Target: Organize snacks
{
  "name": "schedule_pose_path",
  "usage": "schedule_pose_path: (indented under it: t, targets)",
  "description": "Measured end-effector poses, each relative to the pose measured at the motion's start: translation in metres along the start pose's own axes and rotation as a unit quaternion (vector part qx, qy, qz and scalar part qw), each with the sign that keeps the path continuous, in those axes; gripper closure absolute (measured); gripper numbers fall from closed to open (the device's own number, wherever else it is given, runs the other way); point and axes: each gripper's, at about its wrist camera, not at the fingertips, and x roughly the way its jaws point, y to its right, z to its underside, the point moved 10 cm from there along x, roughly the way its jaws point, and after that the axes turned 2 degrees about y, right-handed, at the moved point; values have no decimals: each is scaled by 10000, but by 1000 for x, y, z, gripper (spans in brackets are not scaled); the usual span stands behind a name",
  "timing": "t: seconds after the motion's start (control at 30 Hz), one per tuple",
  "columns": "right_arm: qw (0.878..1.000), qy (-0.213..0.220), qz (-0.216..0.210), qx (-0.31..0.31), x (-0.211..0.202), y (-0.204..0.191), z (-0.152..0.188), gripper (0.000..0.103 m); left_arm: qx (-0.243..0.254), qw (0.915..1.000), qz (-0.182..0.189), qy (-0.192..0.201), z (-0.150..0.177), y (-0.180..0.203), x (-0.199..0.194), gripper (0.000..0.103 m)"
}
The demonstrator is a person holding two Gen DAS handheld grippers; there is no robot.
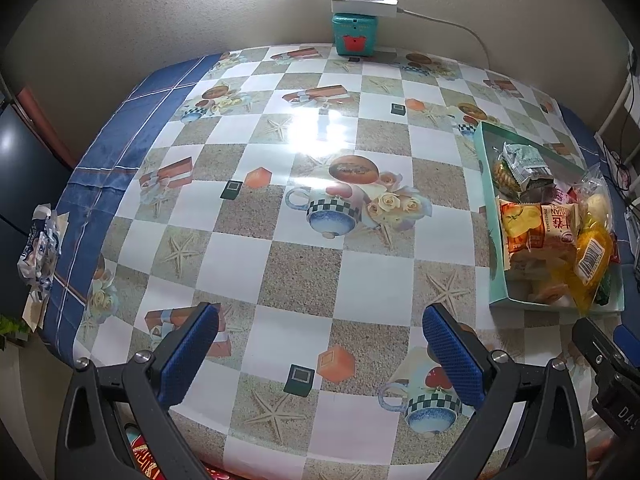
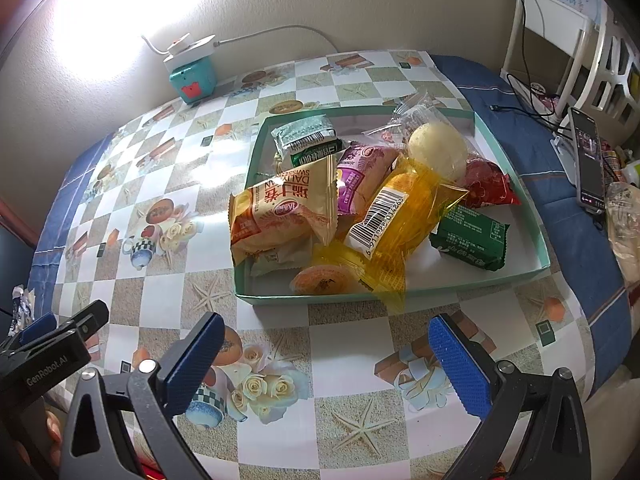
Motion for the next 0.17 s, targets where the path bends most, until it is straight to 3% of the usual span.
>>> schedule_pose_path:
  t: [0.17]
  targets:
    - [10000, -16, 2, 0, 1, 0, 2, 0, -24, 9998, 86, 150, -3, 1, -6, 1]
